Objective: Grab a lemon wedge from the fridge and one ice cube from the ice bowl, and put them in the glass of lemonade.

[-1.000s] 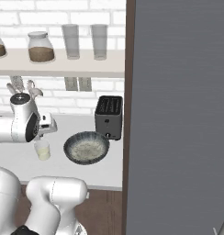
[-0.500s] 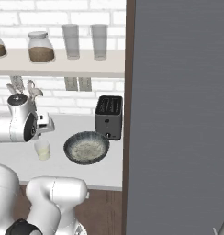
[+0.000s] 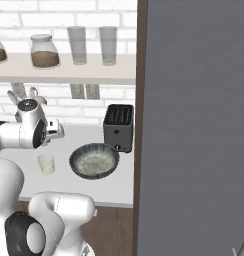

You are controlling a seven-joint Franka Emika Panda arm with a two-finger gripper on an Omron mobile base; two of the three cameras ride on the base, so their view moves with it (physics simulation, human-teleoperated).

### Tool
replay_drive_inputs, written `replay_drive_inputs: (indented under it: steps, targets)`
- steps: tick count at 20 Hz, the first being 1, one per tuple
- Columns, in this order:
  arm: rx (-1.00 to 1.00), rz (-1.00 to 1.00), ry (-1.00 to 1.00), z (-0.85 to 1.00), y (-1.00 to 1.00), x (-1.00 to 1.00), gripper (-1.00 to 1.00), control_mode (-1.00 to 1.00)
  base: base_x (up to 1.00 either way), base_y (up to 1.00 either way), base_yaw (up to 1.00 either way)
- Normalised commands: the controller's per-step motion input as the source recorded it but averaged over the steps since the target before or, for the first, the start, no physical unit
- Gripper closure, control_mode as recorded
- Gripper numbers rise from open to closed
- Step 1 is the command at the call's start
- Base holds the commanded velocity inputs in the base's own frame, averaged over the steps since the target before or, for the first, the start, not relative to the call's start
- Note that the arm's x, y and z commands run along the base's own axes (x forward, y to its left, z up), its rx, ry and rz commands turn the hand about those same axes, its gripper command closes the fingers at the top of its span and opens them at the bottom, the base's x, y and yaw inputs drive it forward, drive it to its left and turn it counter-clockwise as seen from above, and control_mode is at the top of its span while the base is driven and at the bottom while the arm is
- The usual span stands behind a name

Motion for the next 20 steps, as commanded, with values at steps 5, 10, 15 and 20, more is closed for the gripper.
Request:
replay_drive_inputs:
  steps: [5, 10, 15, 20]
  targets:
    - [0.04, 0.01, 0.04, -0.38, 0.0, 0.0, 1.0, -1.0, 0.0, 0.0, 0.0]
    - [0.02, 0.04, 0.0, -0.19, 0.08, -0.01, 1.0, -1.0, 0.0, 0.0, 0.0]
    - [0.0, 0.0, 0.0, -0.15, 0.11, 0.04, 1.0, -1.0, 0.0, 0.0, 0.0]
    - [0.0, 0.0, 0.0, -0.07, 0.15, 0.05, 1.0, -1.0, 0.0, 0.0, 0.0]
